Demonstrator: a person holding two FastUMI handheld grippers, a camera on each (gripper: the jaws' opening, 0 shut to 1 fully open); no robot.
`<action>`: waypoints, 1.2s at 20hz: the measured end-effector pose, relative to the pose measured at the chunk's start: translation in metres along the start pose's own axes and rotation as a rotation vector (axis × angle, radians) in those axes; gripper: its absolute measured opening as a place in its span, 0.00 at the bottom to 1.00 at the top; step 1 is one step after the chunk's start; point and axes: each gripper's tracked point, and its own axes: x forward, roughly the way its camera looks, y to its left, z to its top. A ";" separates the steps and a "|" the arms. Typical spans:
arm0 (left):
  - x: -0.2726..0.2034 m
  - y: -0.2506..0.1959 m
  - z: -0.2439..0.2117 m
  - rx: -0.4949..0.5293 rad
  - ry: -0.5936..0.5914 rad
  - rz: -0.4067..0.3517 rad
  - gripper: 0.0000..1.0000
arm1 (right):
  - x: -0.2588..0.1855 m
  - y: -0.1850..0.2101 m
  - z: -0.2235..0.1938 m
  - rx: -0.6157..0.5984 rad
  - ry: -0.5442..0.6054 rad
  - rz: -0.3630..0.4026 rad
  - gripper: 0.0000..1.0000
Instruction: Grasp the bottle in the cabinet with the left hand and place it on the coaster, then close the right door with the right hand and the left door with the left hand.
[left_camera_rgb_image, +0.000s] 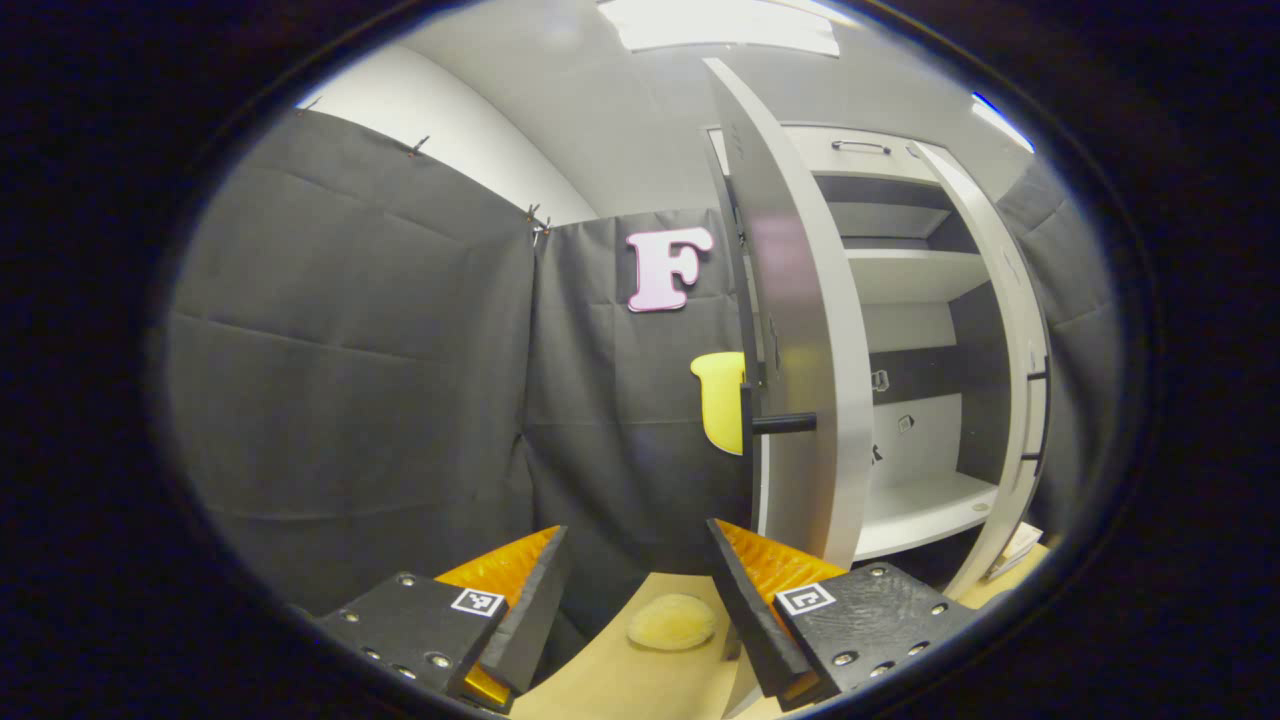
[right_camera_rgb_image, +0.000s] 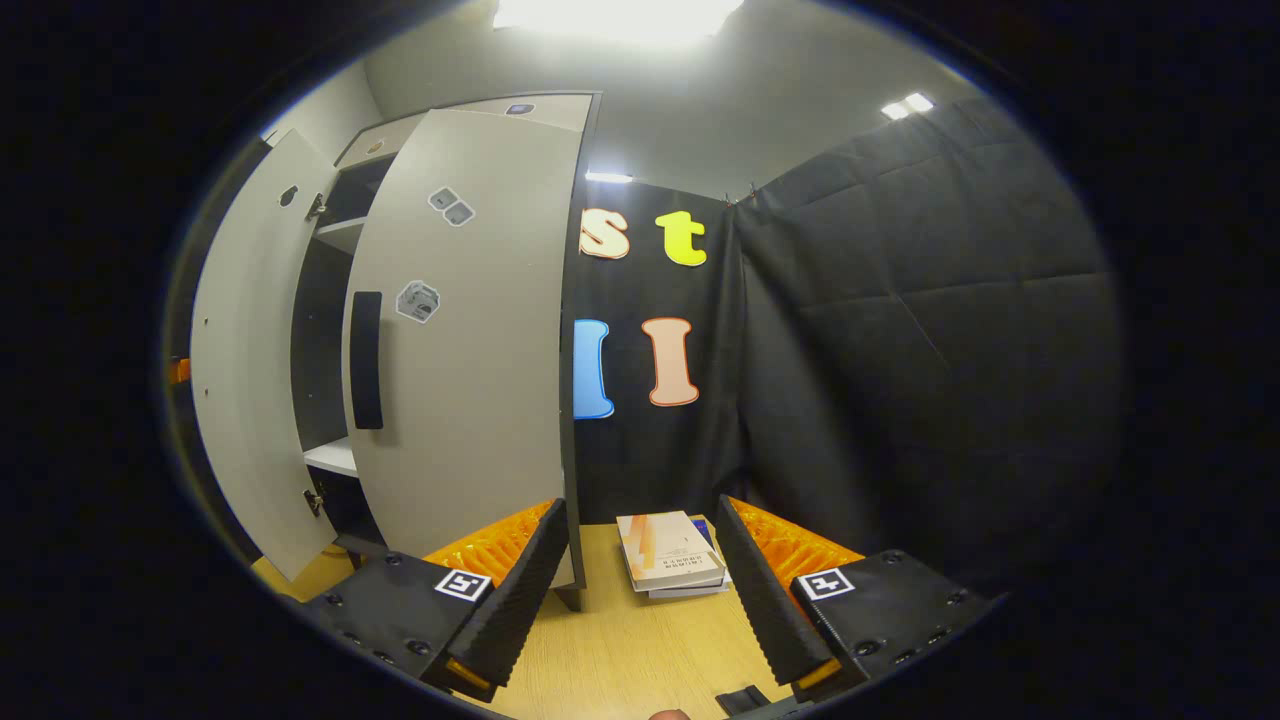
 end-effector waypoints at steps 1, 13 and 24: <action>0.000 -0.002 0.000 -0.011 0.003 -0.007 0.83 | 0.001 -0.002 0.000 -0.001 0.002 0.001 0.95; -0.015 -0.044 0.004 -0.014 0.001 -0.027 0.83 | -0.001 -0.014 -0.003 -0.006 0.007 0.030 0.95; -0.023 -0.106 0.007 -0.050 0.000 -0.112 0.83 | -0.007 -0.024 -0.002 -0.036 0.010 0.051 0.95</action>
